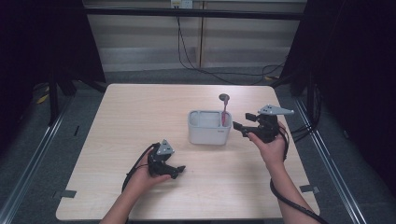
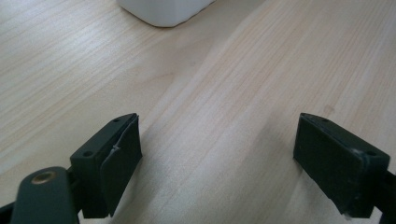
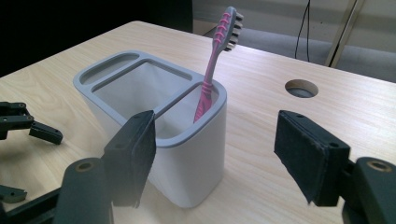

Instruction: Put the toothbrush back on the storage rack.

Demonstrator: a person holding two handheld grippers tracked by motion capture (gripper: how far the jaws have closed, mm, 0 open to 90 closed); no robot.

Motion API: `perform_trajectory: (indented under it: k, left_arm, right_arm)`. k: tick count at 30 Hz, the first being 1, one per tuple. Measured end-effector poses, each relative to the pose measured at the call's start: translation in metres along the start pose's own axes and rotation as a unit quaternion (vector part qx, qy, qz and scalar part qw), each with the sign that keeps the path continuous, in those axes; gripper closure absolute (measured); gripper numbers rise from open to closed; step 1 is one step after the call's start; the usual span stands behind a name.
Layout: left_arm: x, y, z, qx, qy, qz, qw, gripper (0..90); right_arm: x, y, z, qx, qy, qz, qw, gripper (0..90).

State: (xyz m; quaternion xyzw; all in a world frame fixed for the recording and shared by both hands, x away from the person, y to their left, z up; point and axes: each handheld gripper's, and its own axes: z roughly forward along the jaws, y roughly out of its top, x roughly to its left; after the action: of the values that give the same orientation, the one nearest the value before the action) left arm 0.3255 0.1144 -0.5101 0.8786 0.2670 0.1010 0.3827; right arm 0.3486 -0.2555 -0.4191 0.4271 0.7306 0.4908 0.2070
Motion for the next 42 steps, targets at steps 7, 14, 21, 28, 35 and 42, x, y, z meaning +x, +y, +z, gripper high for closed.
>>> perform_trajectory:
  k: [7,14,21,28,35,42]
  left_arm:
    - [0.000,0.000,0.000,0.000,0.000,-0.001,1.0000,14.7]
    - [0.000,0.000,0.000,0.000,0.000,0.000,1.0000,14.7]
    - [0.000,0.000,0.000,-0.001,0.000,0.000,1.0000,14.7]
    - [0.000,0.000,0.000,0.000,0.000,0.000,1.0000,14.7]
    - [0.000,0.000,0.000,0.000,0.000,0.000,1.0000,14.7]
    - [0.000,0.000,0.000,0.001,0.000,0.000,1.0000,14.7]
  right_arm:
    - [0.004,-0.005,-0.004,0.009,0.011,-0.008,0.9999,28.9]
    - [0.005,-0.010,-0.009,0.019,0.018,-0.017,0.9995,27.0]
    - [0.003,-0.018,-0.012,0.034,0.023,-0.020,0.9990,25.7]
    - [0.000,-0.025,-0.015,0.044,0.029,-0.023,0.9983,24.9]
    - [-0.003,-0.033,-0.015,0.054,0.029,-0.023,0.9978,24.2]
    - [-0.002,-0.040,-0.013,0.071,0.032,-0.038,0.9962,22.0]
